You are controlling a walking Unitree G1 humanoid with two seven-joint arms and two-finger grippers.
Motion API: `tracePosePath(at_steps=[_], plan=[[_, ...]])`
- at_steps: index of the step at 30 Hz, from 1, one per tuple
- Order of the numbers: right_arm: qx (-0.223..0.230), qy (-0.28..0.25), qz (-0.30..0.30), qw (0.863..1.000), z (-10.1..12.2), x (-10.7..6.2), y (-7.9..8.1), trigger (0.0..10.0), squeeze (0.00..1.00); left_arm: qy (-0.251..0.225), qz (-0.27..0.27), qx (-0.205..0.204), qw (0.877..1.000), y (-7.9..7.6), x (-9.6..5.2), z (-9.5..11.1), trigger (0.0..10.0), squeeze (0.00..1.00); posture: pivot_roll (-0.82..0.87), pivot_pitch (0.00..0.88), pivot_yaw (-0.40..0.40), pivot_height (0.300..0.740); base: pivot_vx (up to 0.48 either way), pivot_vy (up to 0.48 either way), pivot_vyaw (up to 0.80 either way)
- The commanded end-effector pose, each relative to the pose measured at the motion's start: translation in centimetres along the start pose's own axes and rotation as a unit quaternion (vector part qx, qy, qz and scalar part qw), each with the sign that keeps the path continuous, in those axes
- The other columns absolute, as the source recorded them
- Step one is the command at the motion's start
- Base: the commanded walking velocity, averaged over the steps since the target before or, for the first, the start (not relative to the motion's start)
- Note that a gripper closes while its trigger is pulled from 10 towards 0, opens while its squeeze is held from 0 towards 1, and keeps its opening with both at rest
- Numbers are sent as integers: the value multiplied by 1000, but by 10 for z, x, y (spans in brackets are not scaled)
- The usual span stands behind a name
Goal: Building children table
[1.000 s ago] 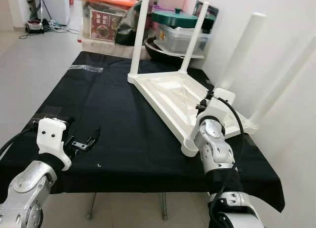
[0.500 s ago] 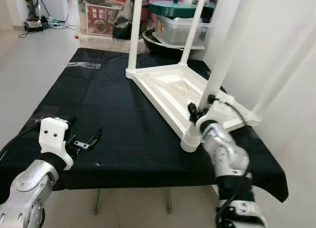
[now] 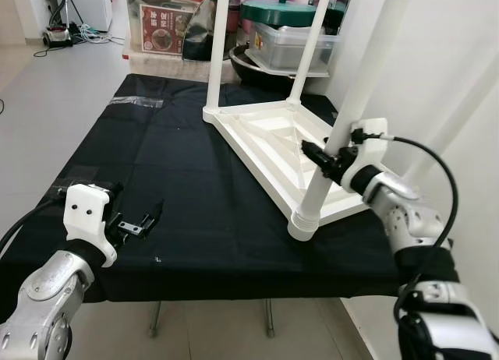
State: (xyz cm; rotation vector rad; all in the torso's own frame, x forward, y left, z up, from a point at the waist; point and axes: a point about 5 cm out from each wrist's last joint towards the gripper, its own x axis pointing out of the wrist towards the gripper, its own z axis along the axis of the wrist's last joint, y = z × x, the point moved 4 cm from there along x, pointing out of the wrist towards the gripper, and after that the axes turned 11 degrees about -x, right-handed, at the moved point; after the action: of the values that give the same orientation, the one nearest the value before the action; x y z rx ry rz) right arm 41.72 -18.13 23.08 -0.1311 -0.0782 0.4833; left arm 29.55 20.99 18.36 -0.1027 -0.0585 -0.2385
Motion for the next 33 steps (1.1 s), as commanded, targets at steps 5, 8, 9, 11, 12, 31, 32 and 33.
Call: tracePosePath(at_steps=[5, 8, 9, 11, 12, 31, 32, 33], plan=[[-48, 16, 62, 997, 0, -1, -9, 0, 0, 5, -3, 3, 1000, 0, 1, -4, 10000, 0, 144, 0, -192, 740, 0, 0, 0], [-50, 27, 61, 997, -3, -4, -16, 0, 0, 4, -2, 4, 1000, 0, 0, -4, 10000, 0, 149, 0, -200, 740, 0, 0, 0], [-50, 27, 61, 997, -3, -4, -16, 0, 0, 4, -2, 4, 1000, 0, 0, -4, 10000, 0, 149, 0, -200, 740, 0, 0, 0], [-47, 31, 52, 997, -5, -5, -20, 0, 0, 4, -1, 4, 1000, 1, -1, -4, 10000, 0, 150, 0, -201, 740, 0, 0, 0], [-47, 31, 52, 997, -5, -5, -20, 0, 0, 4, -1, 4, 1000, 1, -1, -4, 10000, 0, 150, 0, -201, 740, 0, 0, 0], [155, 170, -259, 938, -67, 37, 102, 0, 0, -6, -22, -13, 1000, -15, 9, -3, 10000, 0, 130, 0, -167, 740, 0, 0, 0], [153, 161, -240, 945, -61, 45, 109, 6235, 0, -8, -24, -14, 1000, -17, 11, -3, 10000, 0, 127, 0, -175, 740, 0, 0, 0], [153, 156, -228, 949, -56, 49, 111, 10000, 0, -10, -24, -15, 1000, -18, 12, -2, 10000, 0, 127, 0, -175, 740, 0, 0, 0]])
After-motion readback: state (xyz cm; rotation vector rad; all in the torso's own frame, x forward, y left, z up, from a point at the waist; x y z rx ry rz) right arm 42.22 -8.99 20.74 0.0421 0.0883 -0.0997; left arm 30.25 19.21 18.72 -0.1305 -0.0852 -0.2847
